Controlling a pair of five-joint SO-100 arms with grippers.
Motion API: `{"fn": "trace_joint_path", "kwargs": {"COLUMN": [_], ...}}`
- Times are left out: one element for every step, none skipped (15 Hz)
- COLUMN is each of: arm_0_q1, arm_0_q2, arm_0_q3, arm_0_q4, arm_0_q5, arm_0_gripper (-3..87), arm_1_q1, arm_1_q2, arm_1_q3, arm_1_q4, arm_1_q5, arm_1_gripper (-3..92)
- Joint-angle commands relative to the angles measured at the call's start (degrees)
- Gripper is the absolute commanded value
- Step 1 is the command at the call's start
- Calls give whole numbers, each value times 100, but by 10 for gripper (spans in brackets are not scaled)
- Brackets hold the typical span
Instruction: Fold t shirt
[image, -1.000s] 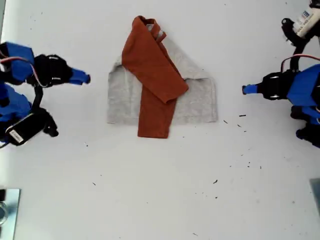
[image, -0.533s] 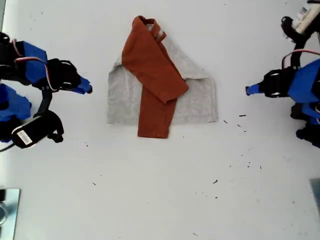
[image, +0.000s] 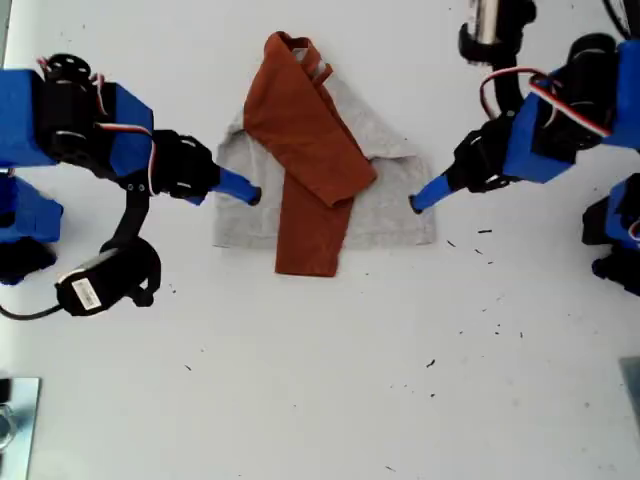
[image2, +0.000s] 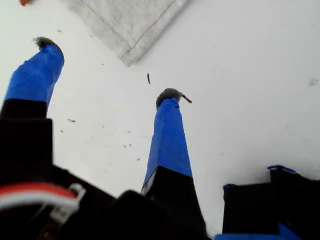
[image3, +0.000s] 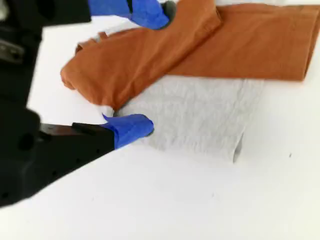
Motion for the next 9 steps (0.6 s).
{"fn": "trace_joint_path", "kwargs": {"arm_0_q1": [88,79,79,88,132,158,176,185,149], "arm_0_q2": [-44,-149,-334,-659,-1011,-1362,-1547,-1564,-1617], "arm_0_q3": [554,782,905,896,879,765,686,712,703], "arm_0_q4": [-650,-870,-1020,-1090,-1239,-1389,-1494,-1652,-1705], "arm_0_q5": [-141,-149,-149,-149,-141,-105,-141,-149,-158], "arm_0_gripper": [302,302,300,301,303,305,284,256,203], "arm_1_q1": [-176,-158,-123,-114,-114,-114,-132,-141,-149], "arm_1_q2": [-422,-659,-896,-1160,-1521,-1969,-2382,-2646,-2777], "arm_1_q3": [290,545,729,853,888,879,844,844,835], "arm_1_q4": [-888,-1151,-1389,-1617,-1872,-2136,-2364,-2637,-2830], "arm_1_q5": [114,114,132,141,141,141,211,237,237], "arm_1_gripper": [373,377,376,374,369,367,364,353,308]}}
